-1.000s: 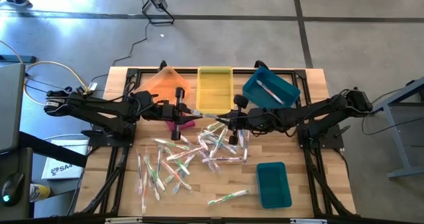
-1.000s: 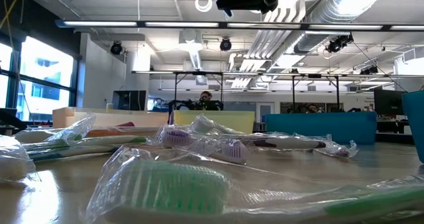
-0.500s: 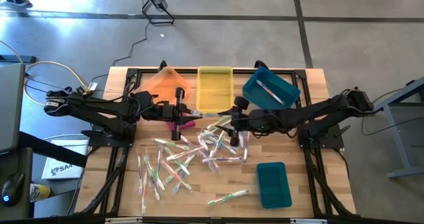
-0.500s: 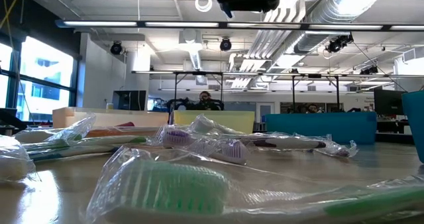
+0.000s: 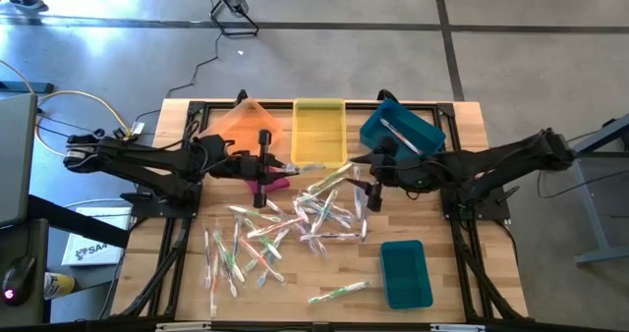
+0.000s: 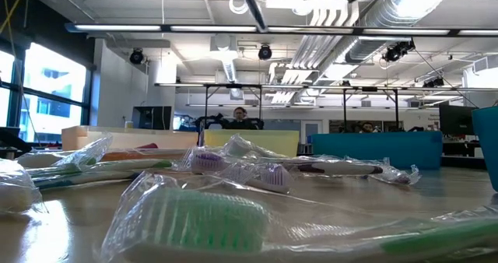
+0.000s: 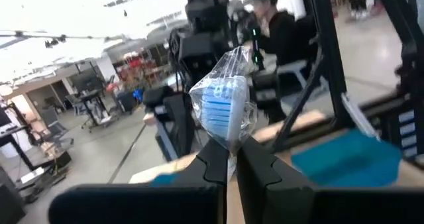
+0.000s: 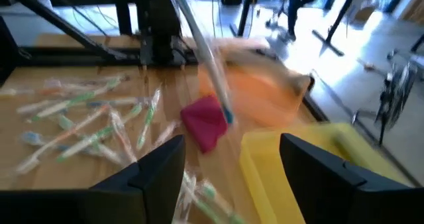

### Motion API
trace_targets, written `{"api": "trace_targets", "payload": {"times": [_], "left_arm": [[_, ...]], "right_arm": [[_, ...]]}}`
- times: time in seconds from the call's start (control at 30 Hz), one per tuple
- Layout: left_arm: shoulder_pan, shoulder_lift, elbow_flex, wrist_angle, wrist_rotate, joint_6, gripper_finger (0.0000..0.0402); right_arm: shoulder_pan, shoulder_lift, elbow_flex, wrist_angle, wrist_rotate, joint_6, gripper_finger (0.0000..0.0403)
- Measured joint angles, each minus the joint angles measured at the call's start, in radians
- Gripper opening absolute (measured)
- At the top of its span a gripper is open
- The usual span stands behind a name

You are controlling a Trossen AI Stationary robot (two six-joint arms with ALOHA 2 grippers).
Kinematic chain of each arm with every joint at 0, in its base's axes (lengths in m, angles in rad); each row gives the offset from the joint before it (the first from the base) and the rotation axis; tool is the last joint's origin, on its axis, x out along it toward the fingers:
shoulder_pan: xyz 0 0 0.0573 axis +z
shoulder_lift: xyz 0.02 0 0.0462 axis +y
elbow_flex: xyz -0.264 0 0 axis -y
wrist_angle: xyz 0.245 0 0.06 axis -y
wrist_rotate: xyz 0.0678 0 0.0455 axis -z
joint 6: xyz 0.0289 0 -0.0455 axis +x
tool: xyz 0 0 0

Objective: Pick & Place Toothbrushes
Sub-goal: Put the blue toothbrush into the orange bin

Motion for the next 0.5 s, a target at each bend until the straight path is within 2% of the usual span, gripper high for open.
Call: {"api": "trace_targets", "payload": {"times": [0.2,0.5], "left_arm": [[0.032,-0.099,0.001,-0.209,-0.13,0.03,0.0004],[0.239,-0.239,0.001,-0.525,-0.15,-0.019,0.0004]], "right_arm": [[0.0,-0.004,0.0,-0.084,-0.002,0.081,0.0207],[0.0,0.051,-0.001,-0.104,-0.004,0.103,0.0169]]}}
